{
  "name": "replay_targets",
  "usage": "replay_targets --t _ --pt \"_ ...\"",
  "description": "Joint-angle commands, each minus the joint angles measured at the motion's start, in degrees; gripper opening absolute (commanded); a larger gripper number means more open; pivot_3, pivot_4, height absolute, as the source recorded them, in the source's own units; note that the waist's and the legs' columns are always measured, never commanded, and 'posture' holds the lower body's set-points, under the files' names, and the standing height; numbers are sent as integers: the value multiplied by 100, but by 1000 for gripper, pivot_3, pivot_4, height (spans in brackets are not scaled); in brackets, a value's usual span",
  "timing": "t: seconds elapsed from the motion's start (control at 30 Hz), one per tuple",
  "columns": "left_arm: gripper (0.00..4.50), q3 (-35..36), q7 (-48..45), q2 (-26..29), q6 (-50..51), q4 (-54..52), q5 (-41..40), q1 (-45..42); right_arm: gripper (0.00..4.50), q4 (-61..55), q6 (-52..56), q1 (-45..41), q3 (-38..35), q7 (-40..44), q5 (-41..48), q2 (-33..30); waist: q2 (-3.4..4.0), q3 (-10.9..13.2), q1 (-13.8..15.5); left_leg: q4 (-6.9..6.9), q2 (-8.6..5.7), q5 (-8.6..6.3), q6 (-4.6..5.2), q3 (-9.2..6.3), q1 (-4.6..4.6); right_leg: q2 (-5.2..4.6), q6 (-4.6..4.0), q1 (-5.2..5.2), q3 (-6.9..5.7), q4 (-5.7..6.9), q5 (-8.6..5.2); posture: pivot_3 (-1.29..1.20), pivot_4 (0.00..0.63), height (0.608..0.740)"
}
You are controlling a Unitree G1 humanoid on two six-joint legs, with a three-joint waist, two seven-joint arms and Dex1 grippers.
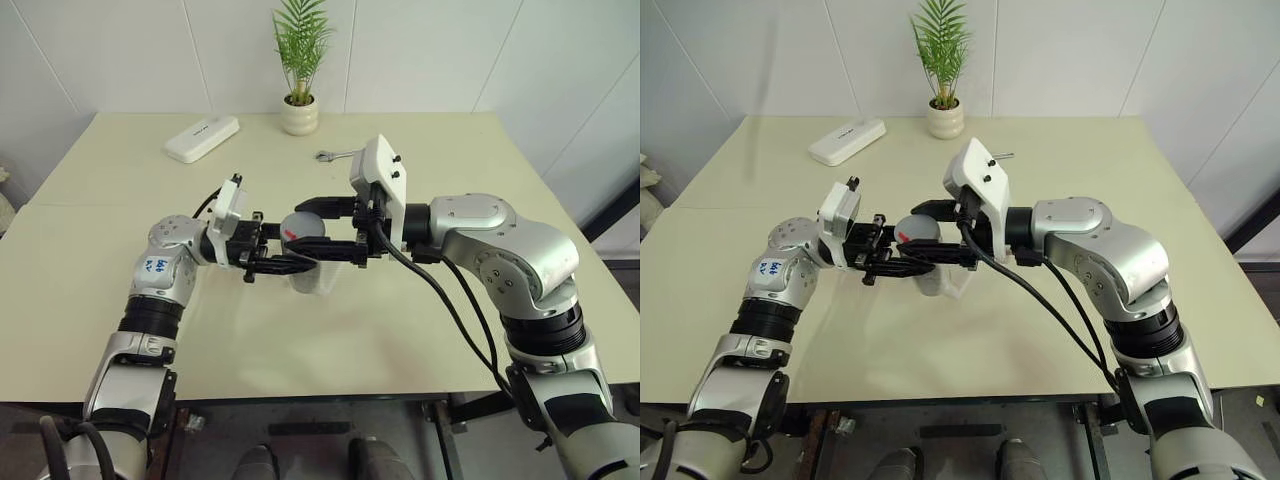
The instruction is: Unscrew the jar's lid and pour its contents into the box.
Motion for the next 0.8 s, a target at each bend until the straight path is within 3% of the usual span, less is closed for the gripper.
replay_targets --t 0.03,0.8 --pt "2001 -87 -559 90 24 -138 1 128 2537 -103 -196 -325 -501 40 111 -117 0 0 2 0 0 0 0 0 0 0 0 0 0 -1 0 0 150 740" --pt "2001 -148 -400 136 596 -505 -135 372 2537 431 -833 -738 -590 349 -335 -393 15 9 -5 -1 1 0 0 1 0 1 0 -1 1 -1 0 0 150 740"
